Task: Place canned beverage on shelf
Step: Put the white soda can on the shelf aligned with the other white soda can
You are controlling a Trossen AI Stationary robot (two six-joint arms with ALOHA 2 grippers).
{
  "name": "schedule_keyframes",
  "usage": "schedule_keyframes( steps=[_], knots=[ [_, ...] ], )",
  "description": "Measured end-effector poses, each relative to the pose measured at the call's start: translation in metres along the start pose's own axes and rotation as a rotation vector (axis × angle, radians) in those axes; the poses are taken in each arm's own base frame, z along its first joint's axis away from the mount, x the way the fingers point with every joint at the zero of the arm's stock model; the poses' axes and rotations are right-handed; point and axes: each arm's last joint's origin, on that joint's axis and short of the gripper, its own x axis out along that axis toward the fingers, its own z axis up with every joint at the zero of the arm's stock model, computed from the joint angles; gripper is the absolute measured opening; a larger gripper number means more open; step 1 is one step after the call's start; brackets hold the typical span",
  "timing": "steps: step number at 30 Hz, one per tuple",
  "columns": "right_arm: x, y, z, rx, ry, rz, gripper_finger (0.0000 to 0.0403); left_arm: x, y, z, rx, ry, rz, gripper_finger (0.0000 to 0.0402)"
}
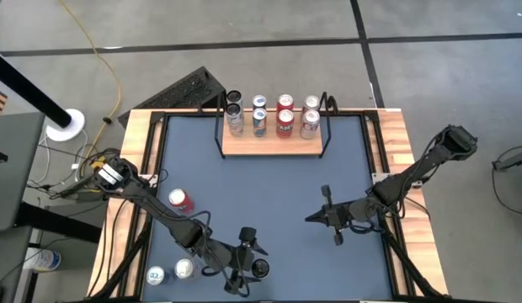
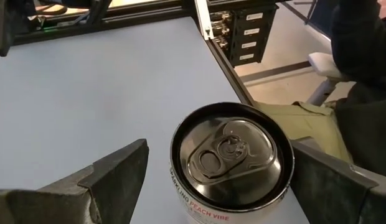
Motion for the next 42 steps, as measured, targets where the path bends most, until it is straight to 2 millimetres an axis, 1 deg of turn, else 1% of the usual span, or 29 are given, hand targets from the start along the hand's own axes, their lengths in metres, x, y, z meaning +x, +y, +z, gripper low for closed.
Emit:
schedule_keyframes(
  steps=[4, 7, 15, 22, 24, 27, 32, 35, 37, 39, 42],
  knots=[
    [0.0, 0.0, 0.0, 0.0, 0.0, 0.0, 0.0, 0.001, 0.003, 0.0, -0.006, -0.001, 0.006, 0.0346],
    [0.0, 0.0, 0.0, 0.0, 0.0, 0.0, 0.0, 0.001, 0.003, 0.0, -0.004, 0.0, -0.006, 0.033],
    [0.0, 0.0, 0.0, -0.001, 0.0, 0.001, 0.0, 0.001, 0.002, 0.0, 0.002, 0.003, -0.026, 0.0236],
    [0.0, 0.0, 0.0, -0.001, 0.0, 0.001, 0.0, -0.001, 0.003, 0.003, 0.052, -0.009, -0.018, 0.0235],
    [0.0, 0.0, 0.0, 0.0, 0.0, 0.001, 0.0, -0.005, 0.005, 0.006, 0.09, -0.008, 0.008, 0.0235],
    [0.0, 0.0, 0.0, -0.001, 0.001, 0.001, 0.0, -0.017, 0.011, 0.017, 0.119, -0.03, 0.104, 0.0237],
    [0.0, 0.0, 0.0, -0.002, 0.003, 0.001, 0.0, -0.041, 0.031, 0.038, 0.13, -0.057, 0.295, 0.0238],
    [0.0, 0.0, 0.0, -0.002, 0.003, 0.001, 0.0, -0.052, 0.05, 0.045, 0.117, -0.043, 0.411, 0.0238],
    [0.0, 0.0, 0.0, -0.001, 0.003, 0.0, 0.0, -0.058, 0.069, 0.05, 0.092, -0.032, 0.486, 0.0239],
    [0.0, 0.0, 0.0, -0.001, 0.003, -0.001, 0.0, -0.062, 0.093, 0.053, 0.049, -0.019, 0.552, 0.0239],
    [0.0, 0.0, 0.0, -0.001, 0.004, -0.001, 0.0, -0.066, 0.128, 0.054, -0.023, 0.001, 0.585, 0.0239]
  ],
)
